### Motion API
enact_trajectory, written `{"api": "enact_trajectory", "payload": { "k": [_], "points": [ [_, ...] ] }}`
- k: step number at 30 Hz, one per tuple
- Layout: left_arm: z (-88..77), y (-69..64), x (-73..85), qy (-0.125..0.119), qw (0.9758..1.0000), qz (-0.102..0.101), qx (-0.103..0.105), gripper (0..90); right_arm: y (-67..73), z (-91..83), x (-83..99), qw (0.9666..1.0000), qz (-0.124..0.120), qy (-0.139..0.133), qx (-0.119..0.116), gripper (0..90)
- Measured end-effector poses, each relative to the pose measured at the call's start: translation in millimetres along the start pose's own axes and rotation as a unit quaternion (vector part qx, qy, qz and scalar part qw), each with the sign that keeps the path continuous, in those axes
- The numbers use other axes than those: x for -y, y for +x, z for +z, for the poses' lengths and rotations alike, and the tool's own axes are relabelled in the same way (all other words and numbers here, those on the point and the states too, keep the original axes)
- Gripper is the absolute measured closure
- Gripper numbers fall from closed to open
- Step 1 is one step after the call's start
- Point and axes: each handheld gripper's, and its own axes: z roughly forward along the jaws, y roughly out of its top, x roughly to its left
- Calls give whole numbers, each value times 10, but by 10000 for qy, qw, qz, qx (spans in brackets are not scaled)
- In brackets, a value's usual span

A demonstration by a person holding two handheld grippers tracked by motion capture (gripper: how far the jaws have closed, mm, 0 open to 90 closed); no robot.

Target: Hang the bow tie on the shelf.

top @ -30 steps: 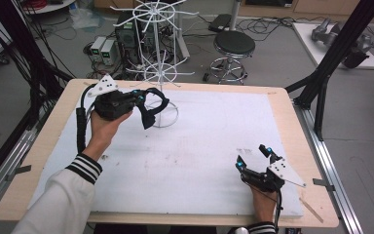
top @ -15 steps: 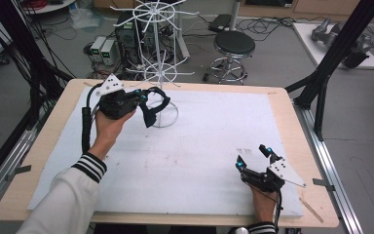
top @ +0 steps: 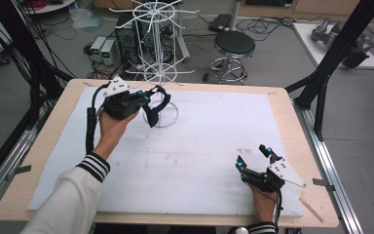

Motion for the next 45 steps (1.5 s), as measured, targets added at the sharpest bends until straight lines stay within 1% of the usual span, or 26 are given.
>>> {"api": "enact_trajectory", "payload": {
  "k": [3,4,5,8,11,12,13,15,16,18,19,21,23,25,26,27,28,29,32,34,38,39,40,42,43,45],
  "points": [
    [25,-8,36,47,10000,-6,5,869,0,0,0,10000,4,-5,-5,93],
    [30,-10,44,47,10000,-14,7,867,-8,3,-1,10000,-39,-32,4,93],
    [34,-12,54,58,10000,-11,12,865,1,-1,0,10000,18,-3,-4,93],
    [40,-11,69,91,10000,-26,12,850,0,0,0,10000,-2,-13,-9,93],
    [47,-7,81,167,9998,-55,11,757,-1,-3,1,10000,-17,-26,-5,93],
    [43,-8,88,171,9998,-53,23,746,4,-7,3,10000,10,-21,-20,93],
    [44,-9,96,162,9998,-80,45,725,-4,-6,3,10000,-48,-66,-22,93],
    [49,4,122,246,9993,-147,226,655,-3,-8,4,10000,-43,-72,-19,93],
    [43,4,137,270,9994,-125,193,614,-4,-7,3,10000,-39,-67,-25,93],
    [23,19,168,178,9997,-111,113,471,-5,-8,3,10000,-3,-49,-38,93],
    [18,30,174,194,9997,-97,119,398,-6,-8,3,10000,-20,-71,-38,93],
    [0,80,194,50,9995,-103,301,280,-5,-9,5,10000,-27,-73,-23,93],
    [-25,142,220,-152,9986,-151,474,253,-5,-10,4,10000,-16,-72,-28,93],
    [-48,190,262,-270,9978,-216,565,176,-1,-11,5,10000,-30,-78,-19,93],
    [-65,208,288,-287,9976,-236,583,151,0,-10,4,9999,-51,-88,-25,93],
    [-87,221,318,-326,9973,-239,606,151,8,-15,5,10000,-16,-54,-35,93],
    [-145,235,381,-429,9969,-230,622,151,3,-13,6,10000,-33,-73,-33,93],
    [-145,235,381,-429,9969,-230,622,150,3,-13,6,10000,-33,-73,-33,93],
    [-259,246,478,-581,9961,-201,640,149,0,-14,5,10000,-32,-85,-34,92],
    [-389,246,580,-714,9956,-136,598,149,1,-13,6,9999,-48,-86,-32,93],
    [-646,241,770,-820,9954,-7,504,149,1,-13,5,10000,-41,-87,-10,93],
    [-739,243,842,-871,9951,56,456,149,0,-11,5,10000,-45,-76,8,93],
    [-795,246,889,-890,9952,84,407,149,0,-11,5,10000,-45,-76,8,93],
    [-958,257,1045,-952,9949,117,307,149,1,-9,4,10000,-50,-76,14,93],
    [-1025,265,1119,-959,9950,114,271,149,10,-13,5,10000,-5,-41,6,93],
    [-1148,279,1282,-1067,9941,102,176,149,9,-11,5,10000,-52,-58,8,93]
  ]
}}
